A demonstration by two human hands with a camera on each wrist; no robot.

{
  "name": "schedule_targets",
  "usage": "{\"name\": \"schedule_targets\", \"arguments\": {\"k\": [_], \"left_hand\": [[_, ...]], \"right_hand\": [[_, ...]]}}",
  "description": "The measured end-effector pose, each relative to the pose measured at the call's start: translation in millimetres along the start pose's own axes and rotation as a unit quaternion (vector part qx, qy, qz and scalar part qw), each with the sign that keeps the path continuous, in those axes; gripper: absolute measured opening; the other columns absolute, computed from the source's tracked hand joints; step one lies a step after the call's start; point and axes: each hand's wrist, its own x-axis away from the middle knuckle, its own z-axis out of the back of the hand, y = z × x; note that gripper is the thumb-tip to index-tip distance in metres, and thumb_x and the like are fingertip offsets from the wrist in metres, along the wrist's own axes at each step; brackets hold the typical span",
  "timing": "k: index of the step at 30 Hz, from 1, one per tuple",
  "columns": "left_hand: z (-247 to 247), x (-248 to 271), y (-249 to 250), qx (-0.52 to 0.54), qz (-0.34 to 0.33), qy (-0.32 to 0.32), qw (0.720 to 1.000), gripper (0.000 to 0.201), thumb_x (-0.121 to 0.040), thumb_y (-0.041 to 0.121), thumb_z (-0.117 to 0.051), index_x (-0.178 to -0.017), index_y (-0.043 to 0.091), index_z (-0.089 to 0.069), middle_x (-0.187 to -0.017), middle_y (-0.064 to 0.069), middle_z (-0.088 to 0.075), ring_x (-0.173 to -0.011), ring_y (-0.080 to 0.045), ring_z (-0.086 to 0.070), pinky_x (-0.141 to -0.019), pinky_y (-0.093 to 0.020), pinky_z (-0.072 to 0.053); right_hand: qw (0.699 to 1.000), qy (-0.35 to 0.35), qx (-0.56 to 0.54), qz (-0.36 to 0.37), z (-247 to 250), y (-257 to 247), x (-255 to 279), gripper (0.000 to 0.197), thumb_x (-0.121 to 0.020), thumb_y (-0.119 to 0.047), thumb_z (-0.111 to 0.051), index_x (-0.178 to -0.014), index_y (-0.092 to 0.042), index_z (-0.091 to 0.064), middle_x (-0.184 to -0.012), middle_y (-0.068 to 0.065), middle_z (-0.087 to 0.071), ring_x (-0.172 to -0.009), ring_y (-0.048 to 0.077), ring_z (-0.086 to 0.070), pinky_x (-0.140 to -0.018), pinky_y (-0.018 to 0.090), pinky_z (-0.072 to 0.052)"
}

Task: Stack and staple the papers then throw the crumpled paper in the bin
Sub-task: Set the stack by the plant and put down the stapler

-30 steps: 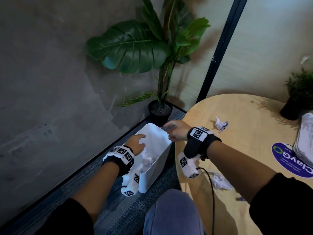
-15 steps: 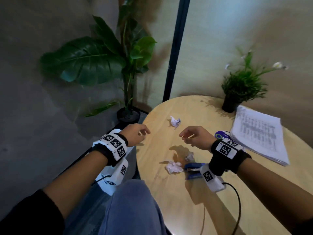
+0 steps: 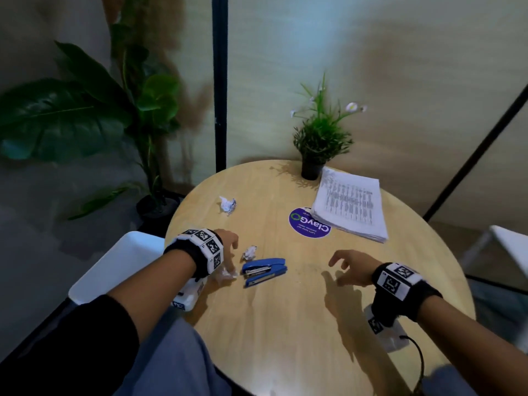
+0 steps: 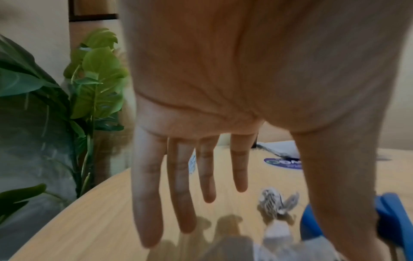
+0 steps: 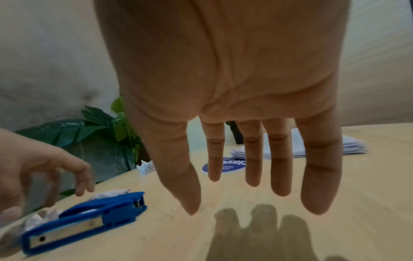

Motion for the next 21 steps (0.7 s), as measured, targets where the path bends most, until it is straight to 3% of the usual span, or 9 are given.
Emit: {"name": "schedule_targets", "arguments": {"k": [1, 3, 6, 8, 10, 13, 16, 19, 21], "left_hand": [[-9, -18, -3, -0.015, 0.018, 0.005, 1.000, 0.082, -0.060, 0.045, -0.079, -0.128, 0.024, -0.040, -0.113, -0.006, -0.058, -0.097, -0.030, -0.064, -0.082, -0.039, -0.054], [-17, -22, 1, -0.031, 0.027, 0.008, 0.999, 0.089, -0.050, 0.043, -0.083, -0.126, 0.025, -0.039, -0.109, -0.006, -0.061, -0.091, -0.029, -0.065, -0.074, -0.038, -0.054], [-21, -2, 15, -0.032, -0.001, 0.027, 0.999, 0.089, -0.058, 0.037, -0.083, -0.131, 0.021, -0.034, -0.118, -0.009, -0.056, -0.101, -0.028, -0.062, -0.079, -0.033, -0.050], [-29, -10, 15, -0.044, -0.007, 0.050, 0.998, 0.090, -0.057, 0.045, -0.074, -0.132, 0.033, -0.025, -0.108, -0.008, -0.057, -0.085, -0.030, -0.065, -0.073, -0.039, -0.054], [-39, -32, 8, -0.013, -0.018, 0.063, 0.998, 0.086, -0.064, 0.042, -0.066, -0.135, 0.042, -0.017, -0.106, -0.008, -0.055, -0.079, -0.030, -0.064, -0.069, -0.040, -0.054], [-29, -35, 16, 0.021, -0.068, 0.040, 0.997, 0.078, -0.082, 0.020, -0.060, -0.141, 0.040, -0.013, -0.101, -0.010, -0.065, -0.072, -0.025, -0.056, -0.064, -0.037, -0.048], [-19, -36, 16, 0.045, -0.078, 0.042, 0.995, 0.061, -0.089, 0.018, -0.050, -0.141, 0.035, -0.022, -0.087, -0.006, -0.066, -0.074, -0.024, -0.056, -0.067, -0.034, -0.045], [-9, -33, 17, 0.080, -0.054, 0.036, 0.995, 0.042, -0.094, 0.025, -0.046, -0.135, 0.021, -0.033, -0.091, -0.011, -0.060, -0.073, -0.023, -0.051, -0.071, -0.030, -0.039], [-1, -35, 14, 0.076, -0.042, 0.072, 0.994, 0.035, -0.096, 0.022, -0.043, -0.131, 0.016, -0.040, -0.106, -0.015, -0.057, -0.080, -0.024, -0.049, -0.077, -0.033, -0.041]], "right_hand": [[1.000, -0.006, 0.000, -0.008, -3, 4, 2, 0.050, -0.080, -0.022, -0.069, -0.126, -0.024, -0.051, -0.112, 0.001, -0.052, -0.091, 0.014, -0.047, -0.053, 0.014, -0.042], [1.000, -0.013, -0.002, -0.021, -7, 9, 2, 0.053, -0.080, -0.021, -0.068, -0.129, -0.024, -0.047, -0.111, 0.000, -0.049, -0.092, 0.014, -0.047, -0.049, 0.017, -0.041], [1.000, -0.012, -0.005, -0.021, -15, 11, -4, 0.056, -0.080, -0.021, -0.068, -0.131, -0.024, -0.046, -0.114, 0.001, -0.047, -0.091, 0.014, -0.046, -0.050, 0.016, -0.039], [1.000, -0.014, -0.003, -0.011, -18, 8, -10, 0.055, -0.079, -0.022, -0.068, -0.130, -0.023, -0.046, -0.110, 0.000, -0.045, -0.090, 0.015, -0.046, -0.046, 0.016, -0.041], [1.000, -0.015, -0.005, 0.002, -19, 2, -16, 0.056, -0.079, -0.023, -0.069, -0.130, -0.023, -0.046, -0.118, 0.004, -0.049, -0.091, 0.015, -0.046, -0.053, 0.016, -0.047], [1.000, -0.009, -0.006, 0.022, -18, -10, -25, 0.056, -0.079, -0.023, -0.069, -0.130, -0.023, -0.046, -0.129, 0.007, -0.048, -0.093, 0.016, -0.047, -0.076, 0.026, -0.049], [0.998, 0.010, -0.006, 0.057, -11, -24, -33, 0.052, -0.079, -0.024, -0.068, -0.127, -0.022, -0.048, -0.126, 0.006, -0.051, -0.100, 0.019, -0.052, -0.080, 0.026, -0.043], [0.992, 0.045, -0.047, 0.109, -5, -45, -40, 0.040, -0.083, -0.024, -0.064, -0.121, -0.022, -0.054, -0.114, 0.004, -0.056, -0.091, 0.014, -0.050, -0.080, 0.024, -0.040], [0.985, 0.060, -0.064, 0.149, -5, -63, -48, 0.034, -0.084, -0.022, -0.062, -0.118, -0.023, -0.057, -0.115, 0.005, -0.057, -0.087, 0.013, -0.048, -0.078, 0.025, -0.040]]}}
